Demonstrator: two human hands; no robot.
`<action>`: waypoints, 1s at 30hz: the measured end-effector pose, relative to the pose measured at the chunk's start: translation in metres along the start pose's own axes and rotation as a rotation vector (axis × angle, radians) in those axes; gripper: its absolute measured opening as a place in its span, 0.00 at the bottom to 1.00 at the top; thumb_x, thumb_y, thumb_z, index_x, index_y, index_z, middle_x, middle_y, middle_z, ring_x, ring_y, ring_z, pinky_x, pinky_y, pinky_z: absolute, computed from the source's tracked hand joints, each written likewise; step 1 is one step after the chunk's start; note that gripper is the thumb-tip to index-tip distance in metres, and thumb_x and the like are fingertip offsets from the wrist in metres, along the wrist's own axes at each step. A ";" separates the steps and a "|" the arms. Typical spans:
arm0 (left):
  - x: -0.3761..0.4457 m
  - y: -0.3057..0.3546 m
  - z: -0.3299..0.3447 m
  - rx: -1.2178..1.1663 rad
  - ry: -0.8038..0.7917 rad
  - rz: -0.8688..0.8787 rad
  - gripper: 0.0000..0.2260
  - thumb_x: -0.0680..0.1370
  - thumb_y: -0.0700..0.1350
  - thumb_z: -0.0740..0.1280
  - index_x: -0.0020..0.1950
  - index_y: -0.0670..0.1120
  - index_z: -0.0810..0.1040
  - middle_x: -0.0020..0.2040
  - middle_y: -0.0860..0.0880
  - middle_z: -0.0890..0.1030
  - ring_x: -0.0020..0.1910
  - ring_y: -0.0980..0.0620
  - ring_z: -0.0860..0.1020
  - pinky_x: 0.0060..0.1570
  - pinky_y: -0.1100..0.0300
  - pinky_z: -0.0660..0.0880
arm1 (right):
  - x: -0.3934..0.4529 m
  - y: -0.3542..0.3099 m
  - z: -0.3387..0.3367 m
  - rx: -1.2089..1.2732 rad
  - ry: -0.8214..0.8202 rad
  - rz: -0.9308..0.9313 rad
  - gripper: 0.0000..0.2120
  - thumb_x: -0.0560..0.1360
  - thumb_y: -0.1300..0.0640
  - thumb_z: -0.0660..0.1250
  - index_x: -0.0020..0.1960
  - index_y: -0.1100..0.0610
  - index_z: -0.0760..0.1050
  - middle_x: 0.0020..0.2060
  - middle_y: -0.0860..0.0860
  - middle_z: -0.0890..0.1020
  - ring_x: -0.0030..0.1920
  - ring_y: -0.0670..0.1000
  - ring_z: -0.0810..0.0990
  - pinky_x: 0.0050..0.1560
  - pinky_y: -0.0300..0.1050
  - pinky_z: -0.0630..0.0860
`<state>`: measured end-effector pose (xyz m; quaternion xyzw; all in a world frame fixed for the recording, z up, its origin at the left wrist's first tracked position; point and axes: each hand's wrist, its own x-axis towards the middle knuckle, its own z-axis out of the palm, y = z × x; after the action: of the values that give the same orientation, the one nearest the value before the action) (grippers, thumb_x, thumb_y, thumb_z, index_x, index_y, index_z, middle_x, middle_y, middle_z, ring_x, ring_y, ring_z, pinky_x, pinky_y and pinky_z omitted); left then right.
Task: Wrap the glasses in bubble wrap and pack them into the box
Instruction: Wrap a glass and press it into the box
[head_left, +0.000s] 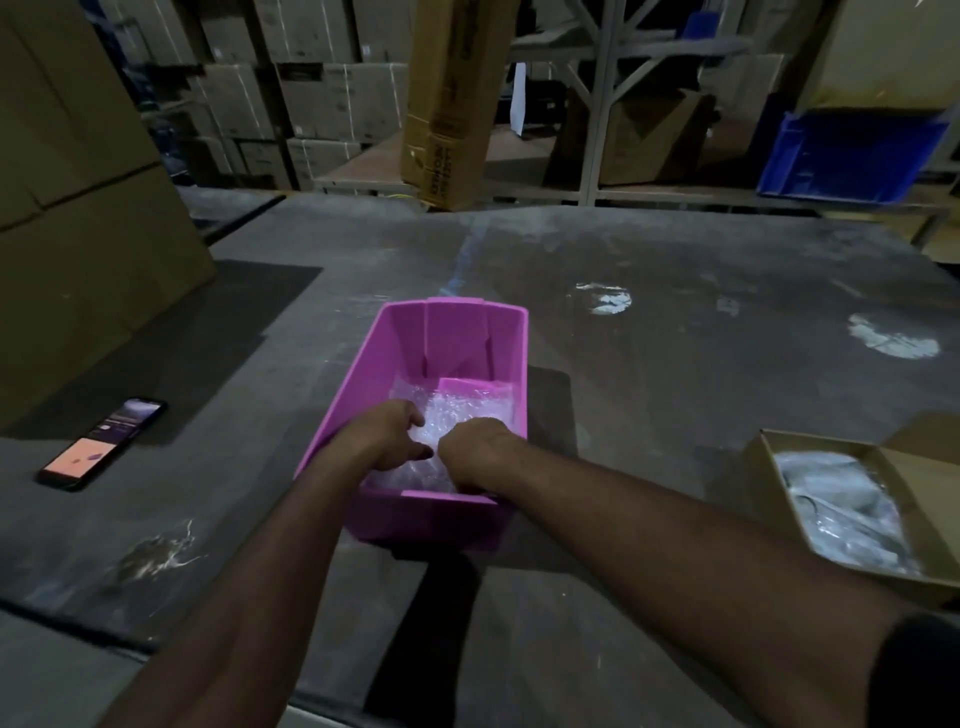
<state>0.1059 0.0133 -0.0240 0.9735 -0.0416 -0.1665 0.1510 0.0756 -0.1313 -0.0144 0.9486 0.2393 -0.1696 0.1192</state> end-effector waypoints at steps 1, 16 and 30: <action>0.001 -0.001 0.001 0.004 -0.016 0.006 0.28 0.76 0.51 0.76 0.73 0.46 0.73 0.71 0.44 0.76 0.67 0.45 0.76 0.67 0.51 0.73 | 0.003 0.000 0.002 -0.025 -0.032 0.007 0.11 0.79 0.62 0.64 0.61 0.59 0.78 0.59 0.54 0.81 0.60 0.56 0.80 0.47 0.47 0.73; 0.006 -0.010 0.008 0.115 -0.251 0.102 0.38 0.73 0.51 0.78 0.79 0.50 0.63 0.76 0.47 0.70 0.70 0.46 0.73 0.67 0.52 0.72 | 0.032 0.002 0.026 -0.041 -0.123 0.062 0.11 0.81 0.56 0.64 0.61 0.57 0.77 0.58 0.53 0.82 0.51 0.54 0.79 0.45 0.48 0.74; -0.005 -0.016 -0.004 -0.124 -0.169 0.218 0.44 0.67 0.55 0.82 0.78 0.49 0.65 0.73 0.48 0.73 0.67 0.48 0.75 0.68 0.51 0.73 | 0.003 0.008 -0.011 0.020 0.090 0.181 0.09 0.75 0.69 0.67 0.54 0.61 0.78 0.51 0.56 0.83 0.45 0.55 0.79 0.41 0.47 0.74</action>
<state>0.1032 0.0298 -0.0240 0.9346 -0.1492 -0.2329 0.2239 0.0845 -0.1338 -0.0044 0.9741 0.1560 -0.1177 0.1136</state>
